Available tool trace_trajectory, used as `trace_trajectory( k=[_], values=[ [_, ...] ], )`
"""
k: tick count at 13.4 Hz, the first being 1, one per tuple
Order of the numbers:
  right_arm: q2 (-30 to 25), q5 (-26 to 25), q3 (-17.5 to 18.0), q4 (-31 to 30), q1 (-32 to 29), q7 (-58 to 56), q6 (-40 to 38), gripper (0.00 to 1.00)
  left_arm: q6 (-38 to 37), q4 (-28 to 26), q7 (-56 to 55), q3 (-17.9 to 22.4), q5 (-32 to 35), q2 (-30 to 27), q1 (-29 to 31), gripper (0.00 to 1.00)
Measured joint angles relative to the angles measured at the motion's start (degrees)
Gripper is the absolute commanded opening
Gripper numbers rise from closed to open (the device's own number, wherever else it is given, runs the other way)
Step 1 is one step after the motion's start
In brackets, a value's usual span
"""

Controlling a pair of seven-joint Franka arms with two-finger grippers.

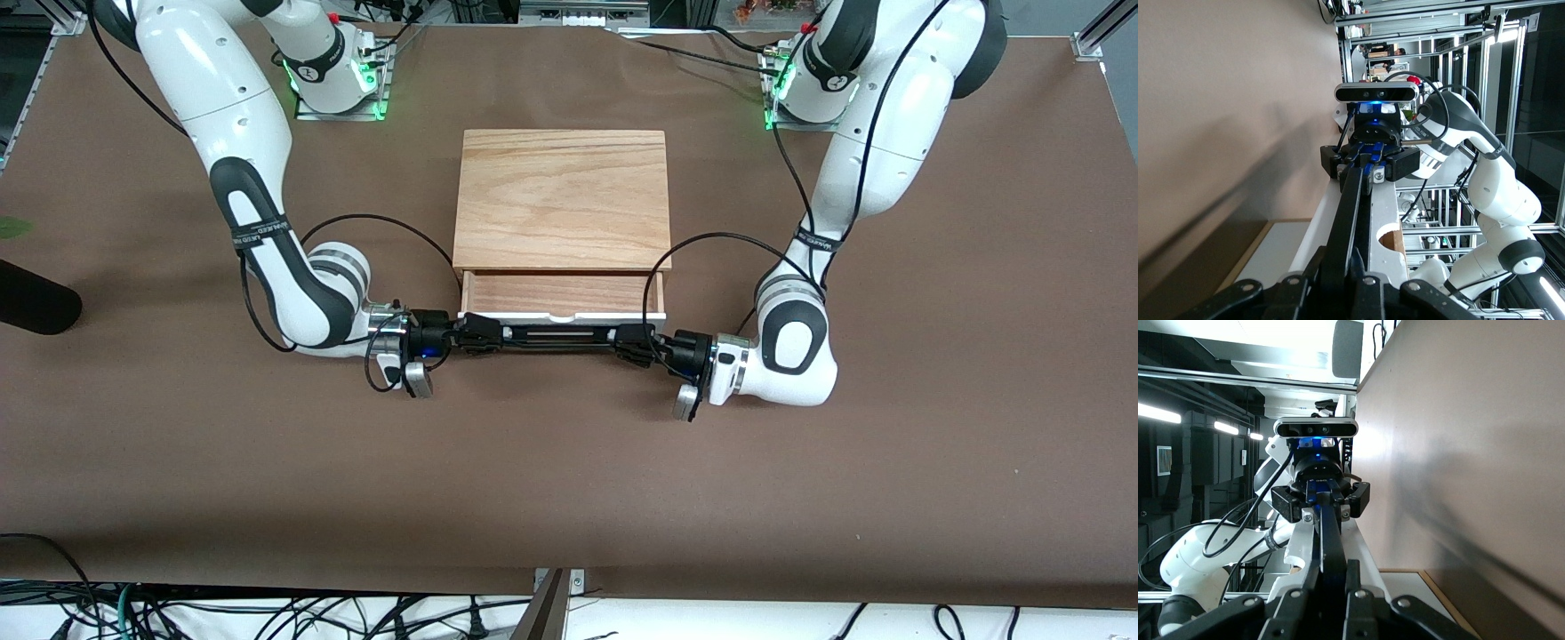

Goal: Pull top drawer with both arms simultaneously
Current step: 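Pull the handle outward with both grippers to slide the drawer open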

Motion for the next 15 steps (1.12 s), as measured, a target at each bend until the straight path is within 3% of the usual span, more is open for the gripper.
trace_trajectory(
  k=[7,15],
  values=[
    [4.2,-0.4,-0.8,6.9,0.0,3.2,-0.6,0.0,2.8,6.8,-3.6,0.1,0.0,3.3,-0.2,0.0],
    [6.1,-0.5,-1.2,10.6,-0.1,5.1,0.2,0.0,4.8,13.0,-6.9,0.1,0.0,6.6,-0.6,0.0]
  ],
)
